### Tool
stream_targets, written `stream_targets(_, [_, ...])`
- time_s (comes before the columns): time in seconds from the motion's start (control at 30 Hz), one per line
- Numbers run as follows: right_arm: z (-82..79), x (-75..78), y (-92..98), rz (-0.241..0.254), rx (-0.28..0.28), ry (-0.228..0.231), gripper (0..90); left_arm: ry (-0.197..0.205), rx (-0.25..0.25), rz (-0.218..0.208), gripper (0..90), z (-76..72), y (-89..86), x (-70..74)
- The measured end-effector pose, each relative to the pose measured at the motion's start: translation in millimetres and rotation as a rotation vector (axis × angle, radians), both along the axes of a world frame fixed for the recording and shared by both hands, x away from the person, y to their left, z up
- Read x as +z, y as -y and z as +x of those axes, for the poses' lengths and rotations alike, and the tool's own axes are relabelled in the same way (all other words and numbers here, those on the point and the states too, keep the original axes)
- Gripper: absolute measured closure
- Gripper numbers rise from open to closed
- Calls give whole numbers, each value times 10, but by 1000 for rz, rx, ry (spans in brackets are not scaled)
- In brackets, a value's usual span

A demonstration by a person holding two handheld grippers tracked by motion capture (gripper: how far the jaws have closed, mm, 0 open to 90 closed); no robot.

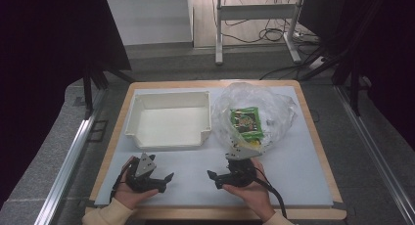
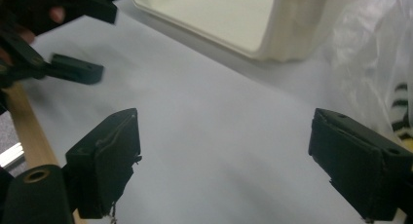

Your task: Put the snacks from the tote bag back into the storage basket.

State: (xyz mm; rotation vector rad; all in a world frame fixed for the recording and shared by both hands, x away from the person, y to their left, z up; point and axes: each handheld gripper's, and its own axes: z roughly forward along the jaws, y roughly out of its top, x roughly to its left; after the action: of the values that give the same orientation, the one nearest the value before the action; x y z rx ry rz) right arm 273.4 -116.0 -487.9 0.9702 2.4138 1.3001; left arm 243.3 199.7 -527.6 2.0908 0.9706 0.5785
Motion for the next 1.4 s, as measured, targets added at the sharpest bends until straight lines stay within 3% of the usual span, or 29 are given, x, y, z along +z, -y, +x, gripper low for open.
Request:
stream_targets(0.2, [-35, 36, -42, 5, 8, 1, 101, -1, -6, -3, 90, -3, 3, 1])
stream_targets(0.37, [0, 27, -33, 11, 8, -35, 104, 1, -6, -8, 90, -10, -6, 8])
stream_targets(0.53, [-7, 36, -48, -23, 31, -19, 129, 0, -8, -15, 90, -14, 3, 7])
stream_targets(1.07, [83, 289, 96, 27, 4, -3, 163, -4, -19, -19, 92, -25, -12, 16])
stream_targets(1.4, [153, 396, 125, 22, -10, 19, 200, -4, -10, -27, 92, -26, -17, 18])
